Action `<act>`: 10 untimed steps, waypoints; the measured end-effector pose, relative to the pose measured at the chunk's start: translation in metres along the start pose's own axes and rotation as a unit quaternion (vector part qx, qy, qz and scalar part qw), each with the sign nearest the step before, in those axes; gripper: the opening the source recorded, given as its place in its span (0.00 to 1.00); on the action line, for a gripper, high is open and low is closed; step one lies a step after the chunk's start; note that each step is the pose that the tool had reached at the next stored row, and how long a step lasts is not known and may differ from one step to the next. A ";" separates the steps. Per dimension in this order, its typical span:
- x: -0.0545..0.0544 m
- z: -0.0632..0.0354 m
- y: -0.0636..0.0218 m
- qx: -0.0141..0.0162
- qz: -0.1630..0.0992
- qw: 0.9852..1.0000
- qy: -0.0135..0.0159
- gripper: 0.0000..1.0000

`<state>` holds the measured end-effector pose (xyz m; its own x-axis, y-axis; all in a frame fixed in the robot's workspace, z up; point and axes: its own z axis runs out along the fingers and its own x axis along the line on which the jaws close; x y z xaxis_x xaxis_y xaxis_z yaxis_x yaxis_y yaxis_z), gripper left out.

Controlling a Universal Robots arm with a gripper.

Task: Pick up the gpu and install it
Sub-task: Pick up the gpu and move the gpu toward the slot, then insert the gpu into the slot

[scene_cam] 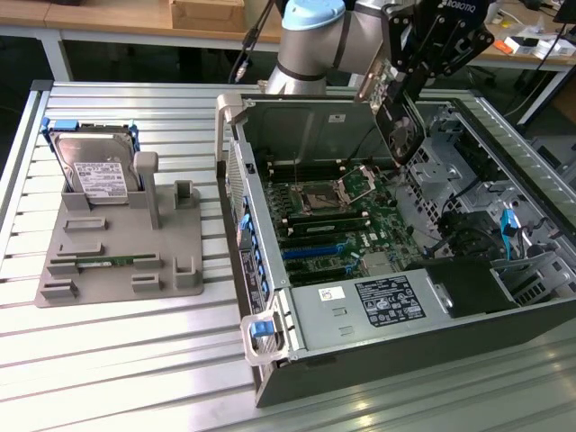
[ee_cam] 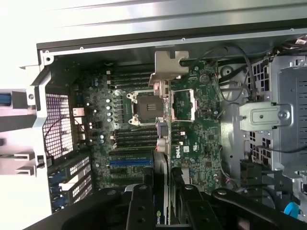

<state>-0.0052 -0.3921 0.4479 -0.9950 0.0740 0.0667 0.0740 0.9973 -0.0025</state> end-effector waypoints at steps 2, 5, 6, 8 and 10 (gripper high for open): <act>-0.005 -0.0001 0.0004 0.000 0.000 1.000 0.001 0.25; -0.012 -0.0001 0.0009 0.000 0.000 1.000 0.001 0.25; -0.012 -0.0001 0.0009 0.000 0.000 1.000 0.001 0.25; -0.012 -0.0002 0.0009 0.000 0.000 1.000 0.001 0.25; -0.012 -0.0002 0.0009 0.000 0.000 1.000 0.001 0.25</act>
<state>0.0070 -0.3921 0.4473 -0.9948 0.0740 0.0694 0.0739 0.9973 -0.0026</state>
